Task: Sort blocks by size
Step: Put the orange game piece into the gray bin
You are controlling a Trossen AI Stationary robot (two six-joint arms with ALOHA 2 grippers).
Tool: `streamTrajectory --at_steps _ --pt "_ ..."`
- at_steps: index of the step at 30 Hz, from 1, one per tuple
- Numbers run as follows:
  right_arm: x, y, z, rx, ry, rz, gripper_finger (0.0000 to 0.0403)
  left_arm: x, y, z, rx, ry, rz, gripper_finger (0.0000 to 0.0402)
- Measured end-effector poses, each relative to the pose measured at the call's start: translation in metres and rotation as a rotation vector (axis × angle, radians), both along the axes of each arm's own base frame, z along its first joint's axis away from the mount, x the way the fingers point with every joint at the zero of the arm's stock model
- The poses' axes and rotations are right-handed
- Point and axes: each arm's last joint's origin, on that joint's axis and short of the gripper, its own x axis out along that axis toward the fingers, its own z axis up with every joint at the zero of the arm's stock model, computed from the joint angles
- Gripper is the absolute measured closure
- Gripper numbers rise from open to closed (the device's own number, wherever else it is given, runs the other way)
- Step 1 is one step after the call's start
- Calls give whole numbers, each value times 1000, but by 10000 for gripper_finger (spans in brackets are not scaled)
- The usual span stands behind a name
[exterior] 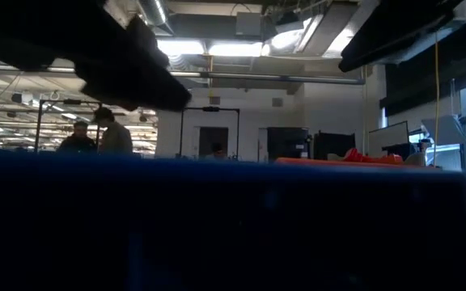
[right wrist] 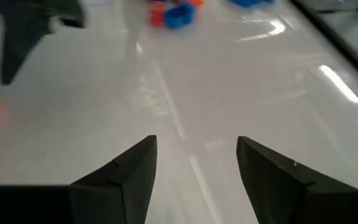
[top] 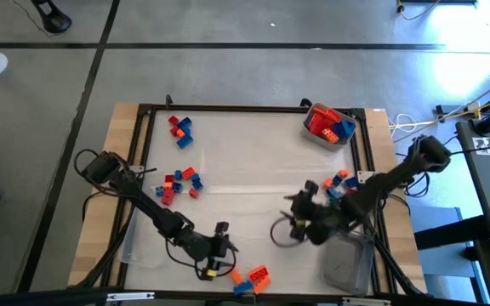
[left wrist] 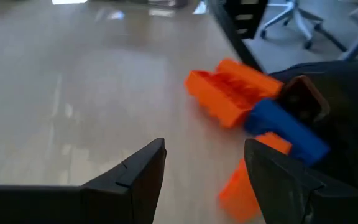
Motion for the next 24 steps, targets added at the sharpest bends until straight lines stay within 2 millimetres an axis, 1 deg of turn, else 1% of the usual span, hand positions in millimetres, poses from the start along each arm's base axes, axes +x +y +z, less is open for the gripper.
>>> streamTrajectory --at_steps 4,6,8,15,24 --pt "6 23 -15 17 -28 55 182 -3 -7 1 -7 -10 -81 194" --pt "9 32 -22 23 -38 72 182 -3 -10 3 -20 -27 -127 194" --pt "12 38 -30 27 -43 81 182 -4 -11 1 -18 -18 -142 194" --pt "23 45 -50 32 -40 83 182 0 -14 -17 -10 -14 -190 194" --pt "24 46 -51 19 -46 72 182 5 -10 -31 -1 14 -180 194"
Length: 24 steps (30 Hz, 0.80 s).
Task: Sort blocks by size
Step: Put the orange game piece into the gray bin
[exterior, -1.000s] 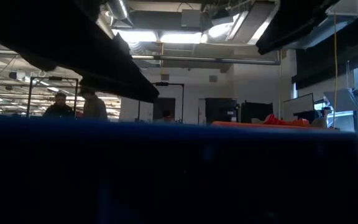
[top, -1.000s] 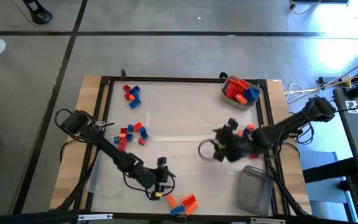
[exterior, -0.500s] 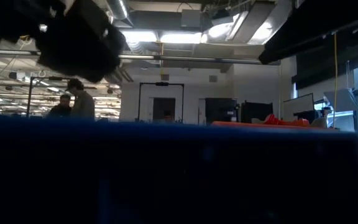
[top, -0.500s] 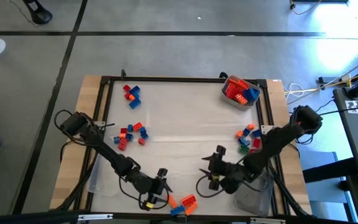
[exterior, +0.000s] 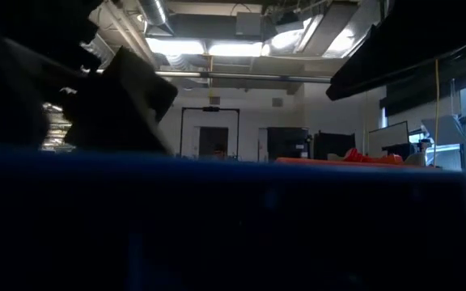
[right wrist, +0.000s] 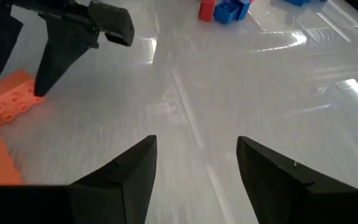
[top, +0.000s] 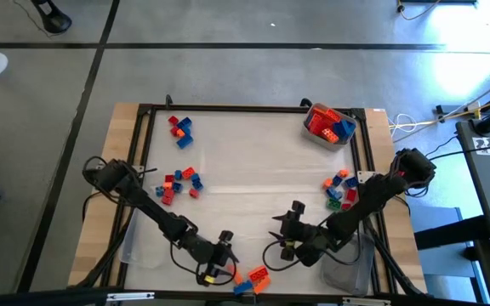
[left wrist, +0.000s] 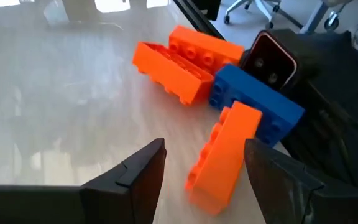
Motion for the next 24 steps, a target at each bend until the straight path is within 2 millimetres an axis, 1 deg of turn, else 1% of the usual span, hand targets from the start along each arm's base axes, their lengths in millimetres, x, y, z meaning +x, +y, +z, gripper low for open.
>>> streamTrajectory --at_steps 7,15,17,19,24 --pt "0 0 0 -5 -3 -5 182 0 -1 -11 -35 55 -6 194" --pt "0 -1 0 -12 -6 -11 182 4 5 -14 -40 63 18 197" --pt "0 -1 0 -12 -6 -11 182 5 6 -15 -37 62 21 209" --pt "0 -1 0 -12 -6 -11 182 5 6 -14 -34 60 18 230" --pt "0 -1 0 -11 -6 -11 182 5 5 -14 -32 57 13 299"
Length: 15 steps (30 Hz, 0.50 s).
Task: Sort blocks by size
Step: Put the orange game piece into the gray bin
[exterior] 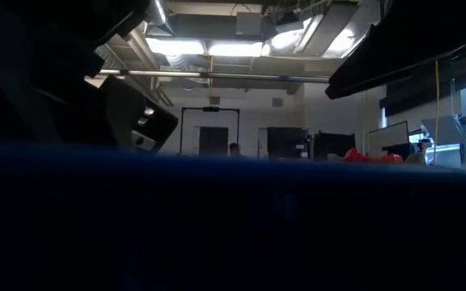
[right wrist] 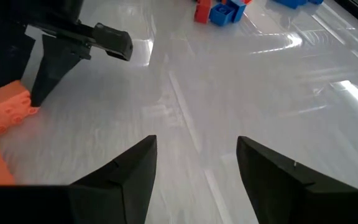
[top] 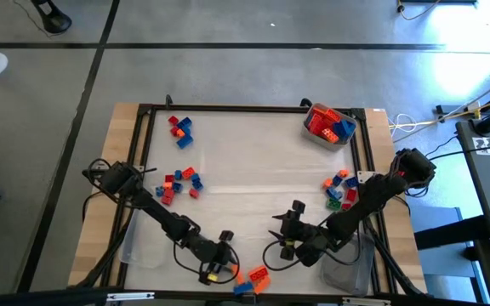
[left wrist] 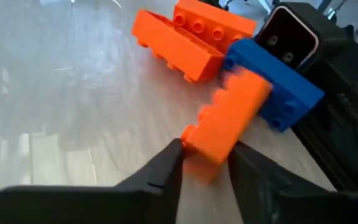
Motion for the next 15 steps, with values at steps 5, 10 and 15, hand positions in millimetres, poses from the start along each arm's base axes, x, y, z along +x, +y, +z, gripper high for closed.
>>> streamTrajectory --at_steps 5,10,15 --pt "0 0 0 0 0 0 182 0 0 0 9 -6 -5 358" --pt "0 0 0 0 1 0 182 0 0 0 7 -3 -4 390" --pt "0 0 0 -1 1 0 182 1 1 1 -3 2 6 397"
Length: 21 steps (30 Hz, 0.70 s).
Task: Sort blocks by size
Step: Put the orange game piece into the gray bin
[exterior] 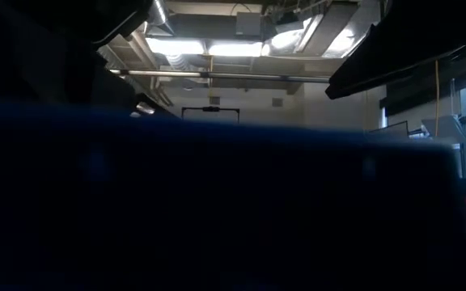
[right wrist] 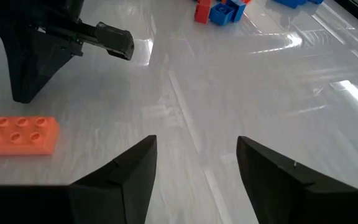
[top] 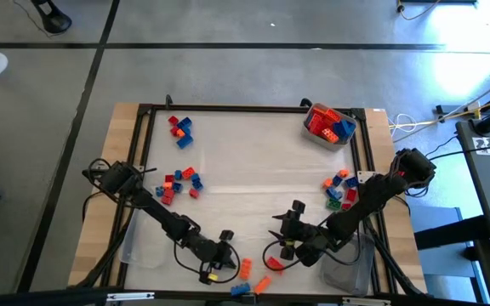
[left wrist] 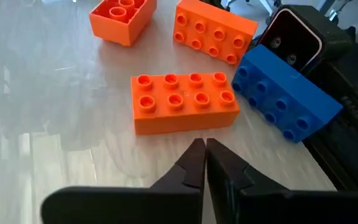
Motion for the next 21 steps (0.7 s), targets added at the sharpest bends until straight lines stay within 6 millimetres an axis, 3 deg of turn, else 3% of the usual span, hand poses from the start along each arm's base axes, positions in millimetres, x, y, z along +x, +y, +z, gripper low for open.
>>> streamTrajectory --at_steps 6,12,21 --pt "0 0 0 0 0 0 182 3 5 0 -1 11 19 382" --pt "0 0 0 0 0 0 182 6 10 17 -13 -39 24 362" --pt "0 0 0 -1 1 0 182 18 17 27 -26 -115 40 247"
